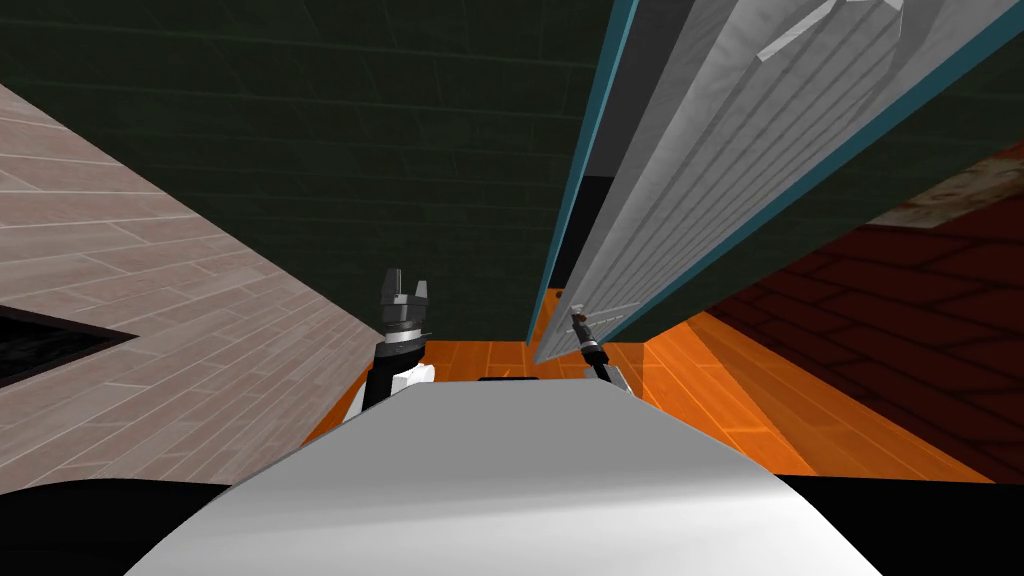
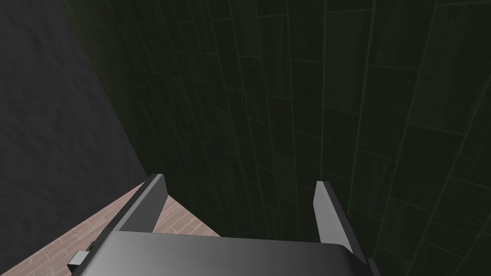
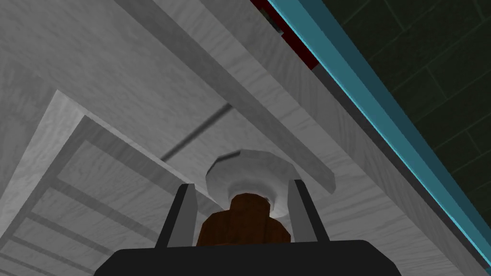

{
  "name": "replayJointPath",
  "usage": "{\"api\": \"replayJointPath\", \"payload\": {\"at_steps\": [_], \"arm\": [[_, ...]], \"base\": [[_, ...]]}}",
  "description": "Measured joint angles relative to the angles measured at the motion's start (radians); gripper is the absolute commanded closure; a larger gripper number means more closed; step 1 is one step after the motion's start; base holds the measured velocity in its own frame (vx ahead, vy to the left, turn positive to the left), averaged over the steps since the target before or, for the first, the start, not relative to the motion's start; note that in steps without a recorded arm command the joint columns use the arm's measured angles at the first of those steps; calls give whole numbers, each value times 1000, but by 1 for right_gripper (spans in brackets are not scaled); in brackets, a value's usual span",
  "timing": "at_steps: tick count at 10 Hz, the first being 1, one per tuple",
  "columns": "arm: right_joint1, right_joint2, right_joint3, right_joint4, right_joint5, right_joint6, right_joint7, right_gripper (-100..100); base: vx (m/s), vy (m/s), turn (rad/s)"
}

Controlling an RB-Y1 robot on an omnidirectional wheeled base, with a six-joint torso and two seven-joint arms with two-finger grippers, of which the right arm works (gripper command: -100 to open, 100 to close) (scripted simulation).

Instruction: Pull the door open

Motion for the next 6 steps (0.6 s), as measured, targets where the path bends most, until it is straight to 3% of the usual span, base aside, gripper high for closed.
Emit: {"api": "replayJointPath", "payload": {"at_steps": [6], "arm": [[-24, -18, 35, 35, -134, 16, -125, 100]], "base": [[-71, -44, 104]]}}
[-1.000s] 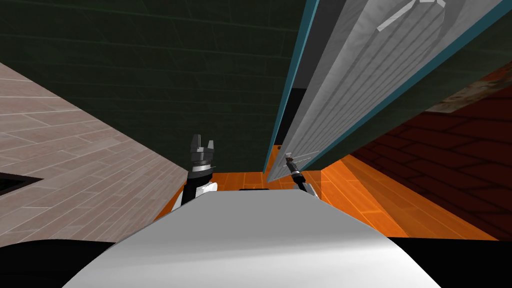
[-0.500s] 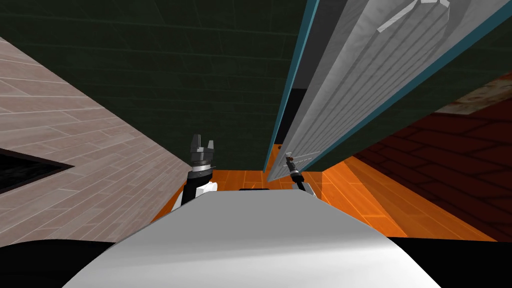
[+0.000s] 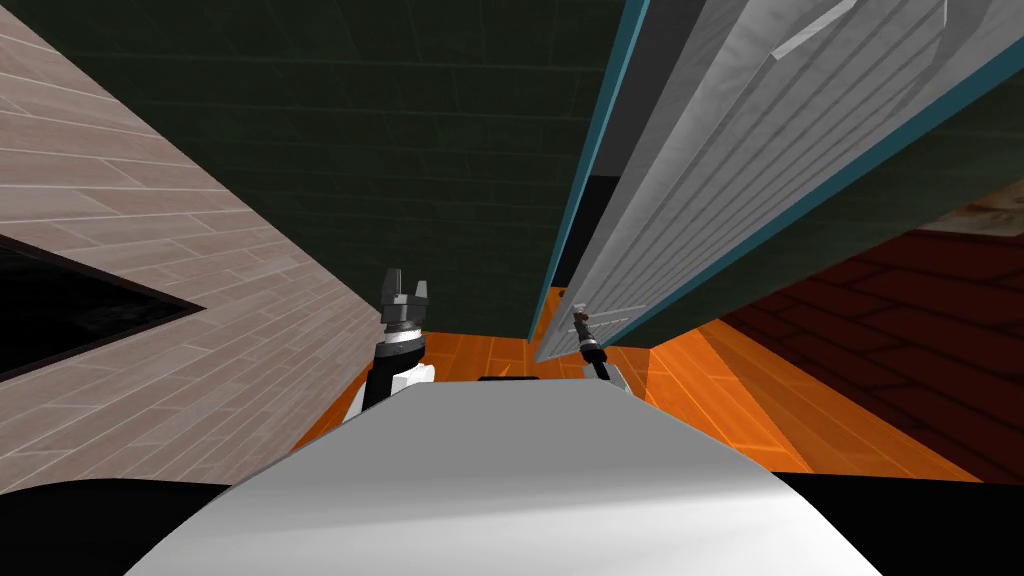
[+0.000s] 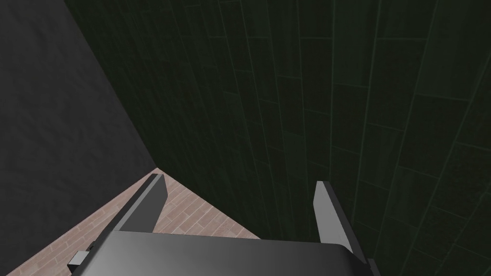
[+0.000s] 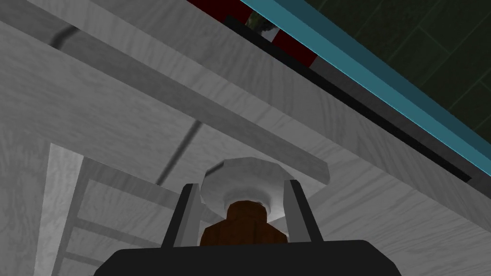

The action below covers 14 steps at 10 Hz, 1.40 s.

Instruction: Pull the door open

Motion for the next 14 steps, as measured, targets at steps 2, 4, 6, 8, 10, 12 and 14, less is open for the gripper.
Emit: {"api": "replayJointPath", "payload": {"at_steps": [2, 4, 6, 8, 10, 12, 14], "arm": [[-5, 4, 9, 9, -36, 4, -32, 100], [-7, 3, 24, 2, -75, 21, -71, 100], [-12, 8, 28, 0, -88, 30, -82, 100], [-19, 6, 28, 10, -90, 29, -83, 100], [-12, -4, 27, 15, -94, 17, -91, 100], [-27, 0, 24, 32, -93, 12, -83, 100], [-3, 8, 34, -4, -101, 29, -93, 100]], "base": [[-27, -32, 49], [-48, -30, 70], [-9, -7, 1], [3, 7, -2], [4, -4, 4], [-2, 5, -9], [-61, -77, 273]]}}
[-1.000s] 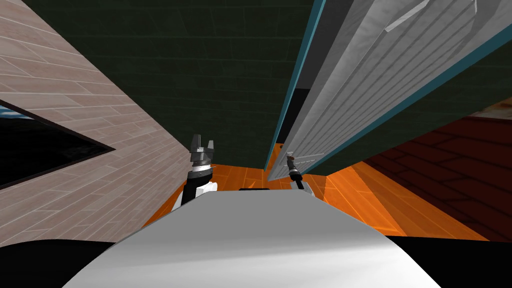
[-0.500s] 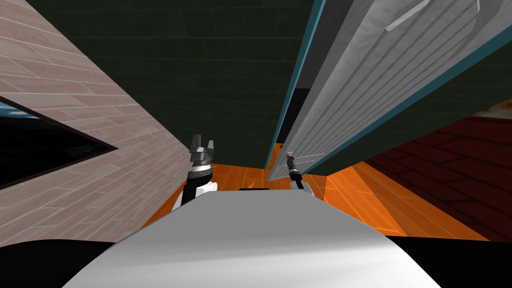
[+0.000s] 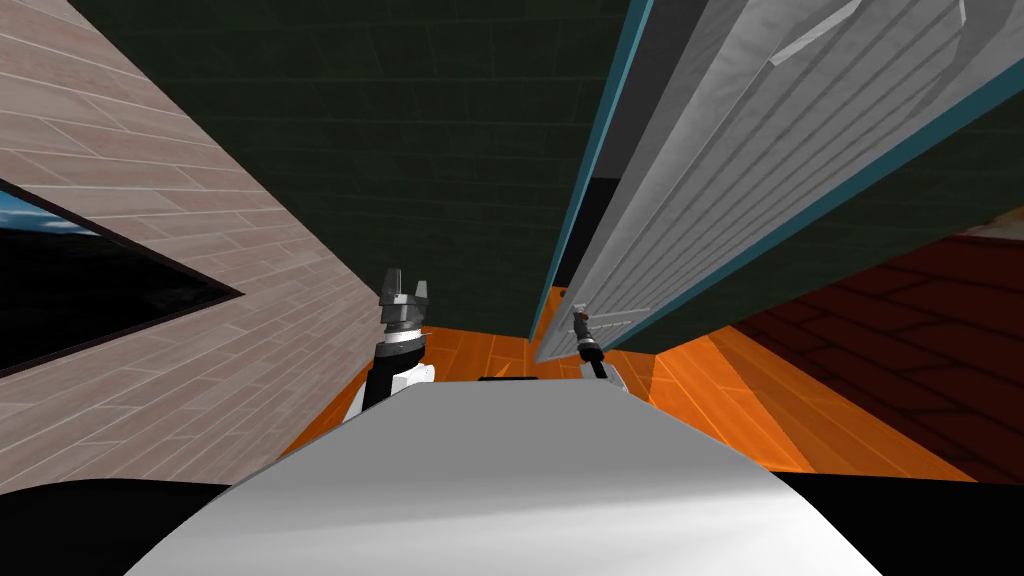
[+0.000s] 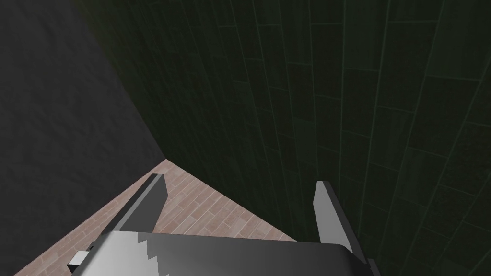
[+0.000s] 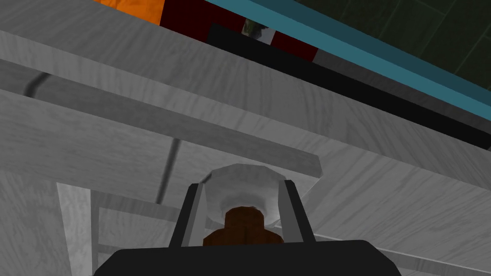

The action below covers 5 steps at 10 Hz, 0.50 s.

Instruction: Pull the door open

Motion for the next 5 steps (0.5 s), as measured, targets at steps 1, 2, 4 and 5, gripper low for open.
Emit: {"api": "replayJointPath", "payload": {"at_steps": [1, 2, 4, 5], "arm": [[2, 4, 7, -3, -17, 3, -8, 100], [-3, 9, 12, 1, -31, 3, -14, 100], [3, 13, 22, -12, -70, 10, -35, 100], [11, 16, 26, -27, -86, 20, -46, 100]], "base": [[-92, -131, 212], [-102, -124, 261], [-89, -87, 181], [-78, -37, 158]]}}
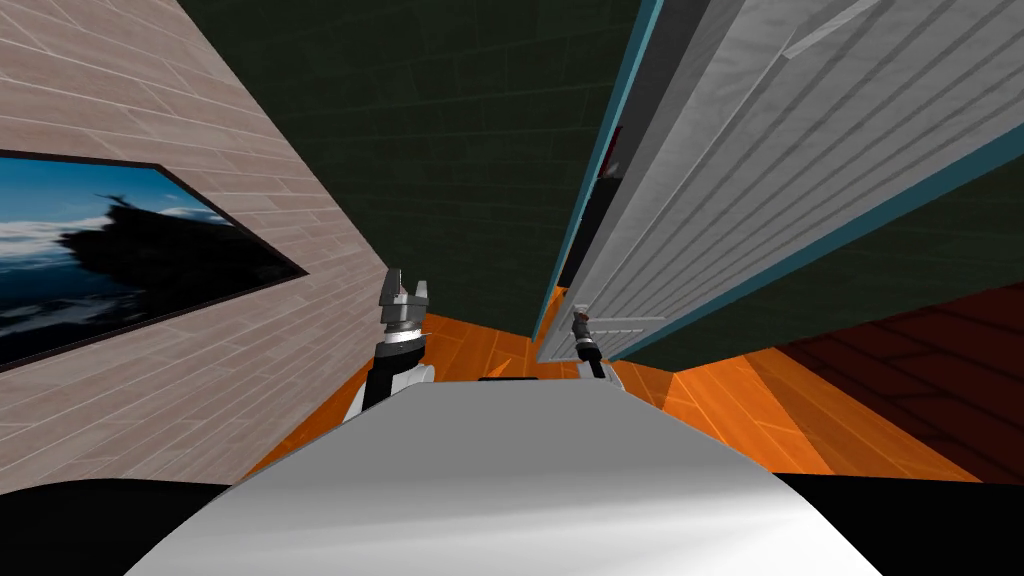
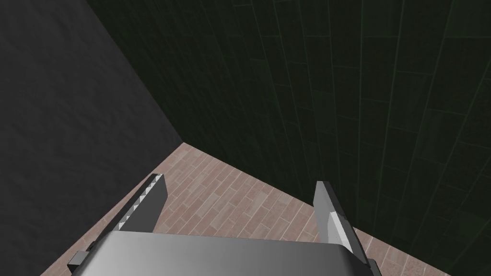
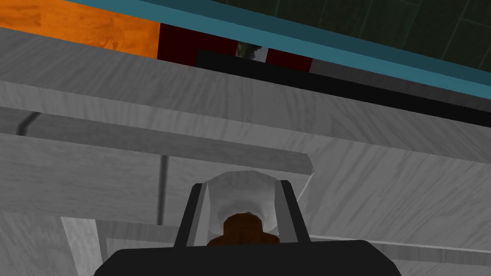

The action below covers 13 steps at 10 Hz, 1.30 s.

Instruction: Pull the door open

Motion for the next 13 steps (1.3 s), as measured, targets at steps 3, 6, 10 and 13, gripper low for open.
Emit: {"api": "replayJointPath", "payload": {"at_steps": [3, 6, 10, 13], "arm": [[3, -1, 1, 0, -57, -4, -28, 100], [-8, 9, 5, -3, -119, 9, -53, 100], [-7, 21, 11, -15, -215, 18, -93, 100], [7, 14, 20, -34, -258, 25, -127, 100]], "base": [[-87, -74, 171], [-97, -72, 183], [-103, -75, 185], [-27, 1, -4]]}}
